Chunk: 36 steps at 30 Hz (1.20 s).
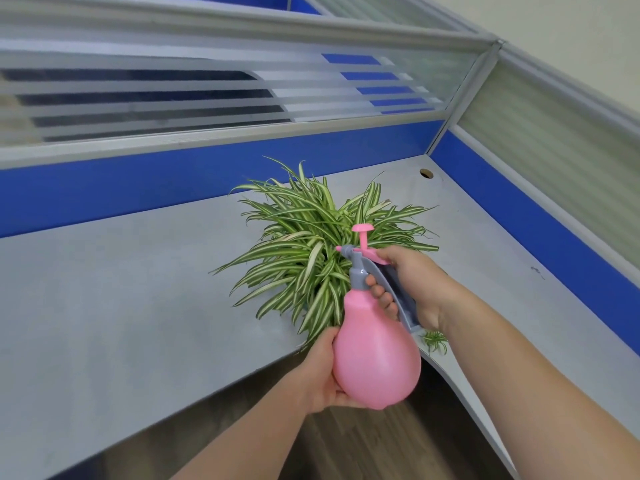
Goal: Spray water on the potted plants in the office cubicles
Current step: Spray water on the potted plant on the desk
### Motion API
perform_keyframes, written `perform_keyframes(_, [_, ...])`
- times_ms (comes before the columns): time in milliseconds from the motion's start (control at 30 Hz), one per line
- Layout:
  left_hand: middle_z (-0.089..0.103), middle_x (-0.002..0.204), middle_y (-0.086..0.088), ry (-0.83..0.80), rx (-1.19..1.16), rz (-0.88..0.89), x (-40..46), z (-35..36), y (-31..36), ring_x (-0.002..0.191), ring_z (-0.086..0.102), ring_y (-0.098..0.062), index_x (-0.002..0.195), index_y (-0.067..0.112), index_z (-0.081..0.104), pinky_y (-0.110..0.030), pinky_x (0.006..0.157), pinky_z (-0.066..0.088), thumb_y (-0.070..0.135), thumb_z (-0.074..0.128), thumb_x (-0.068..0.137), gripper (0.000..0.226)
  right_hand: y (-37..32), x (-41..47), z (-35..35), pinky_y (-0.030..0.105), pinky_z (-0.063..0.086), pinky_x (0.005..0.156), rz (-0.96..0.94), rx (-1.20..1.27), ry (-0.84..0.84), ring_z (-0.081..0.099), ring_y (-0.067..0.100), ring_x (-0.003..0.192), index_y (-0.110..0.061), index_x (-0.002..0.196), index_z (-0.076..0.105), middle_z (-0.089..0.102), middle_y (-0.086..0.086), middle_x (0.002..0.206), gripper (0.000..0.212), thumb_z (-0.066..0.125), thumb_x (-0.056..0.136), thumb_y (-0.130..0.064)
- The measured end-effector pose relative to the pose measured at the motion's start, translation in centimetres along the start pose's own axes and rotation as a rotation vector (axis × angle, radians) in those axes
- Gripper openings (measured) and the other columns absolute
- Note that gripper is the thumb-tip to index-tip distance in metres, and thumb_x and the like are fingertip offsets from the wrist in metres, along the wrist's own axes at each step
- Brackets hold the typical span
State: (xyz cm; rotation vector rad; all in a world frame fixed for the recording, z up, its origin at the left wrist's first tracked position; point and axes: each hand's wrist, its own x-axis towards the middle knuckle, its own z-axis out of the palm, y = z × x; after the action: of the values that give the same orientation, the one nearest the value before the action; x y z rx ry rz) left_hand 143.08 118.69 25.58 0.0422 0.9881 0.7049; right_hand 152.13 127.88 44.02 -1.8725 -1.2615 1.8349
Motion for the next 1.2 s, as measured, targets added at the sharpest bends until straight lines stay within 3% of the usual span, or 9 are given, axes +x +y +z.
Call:
perform_keyframes(300, [0.073,0.13,-0.019,-0.003,0.007,0.009,0.5,-0.1,0.3,0.113,0.072,-0.045,0.13,0.028,0.068,-0.063,0.079,0.063,0.065,0.055,0.087,0.058,-0.1,0.5,-0.2,0.02,0.04,0.035,-0.003,0.014,-0.007,0.045,0.01,0.037,-0.011,0.07,0.063,0.053,0.0,0.053,0.046,0.051,0.101,-0.043])
perform_keyframes(567, [0.076,0.124,-0.019,-0.015,0.042,0.014,1.1,0.4,0.5,0.099,0.078,-0.043,0.127,0.026,0.071,-0.065,0.079,0.062,0.067,0.061,0.082,0.061,0.2,-0.1,-1.6,0.022,0.04,0.035,-0.033,0.066,0.003,0.046,0.012,0.038,-0.014,0.058,0.068,0.053,0.001,0.054,0.051,0.055,0.095,-0.046])
perform_keyframes(700, [0.077,0.123,-0.02,-0.028,0.055,0.011,1.2,0.7,0.5,0.102,0.077,-0.045,0.125,0.025,0.073,-0.068,0.082,0.061,0.067,0.063,0.083,0.061,0.2,-0.5,-2.0,0.022,0.04,0.034,-0.024,0.098,0.018,0.046,0.012,0.037,-0.01,0.068,0.064,0.053,0.001,0.054,0.047,0.055,0.096,-0.046])
perform_keyframes(1200, [0.079,0.117,-0.019,-0.011,0.065,0.026,1.5,0.2,0.5,0.1,0.077,-0.046,0.124,0.025,0.074,-0.067,0.079,0.062,0.068,0.067,0.074,0.065,0.3,-0.6,-1.7,0.021,0.04,0.035,-0.034,0.088,0.052,0.046,0.012,0.036,-0.01,0.07,0.063,0.054,0.001,0.052,0.045,0.051,0.101,-0.041])
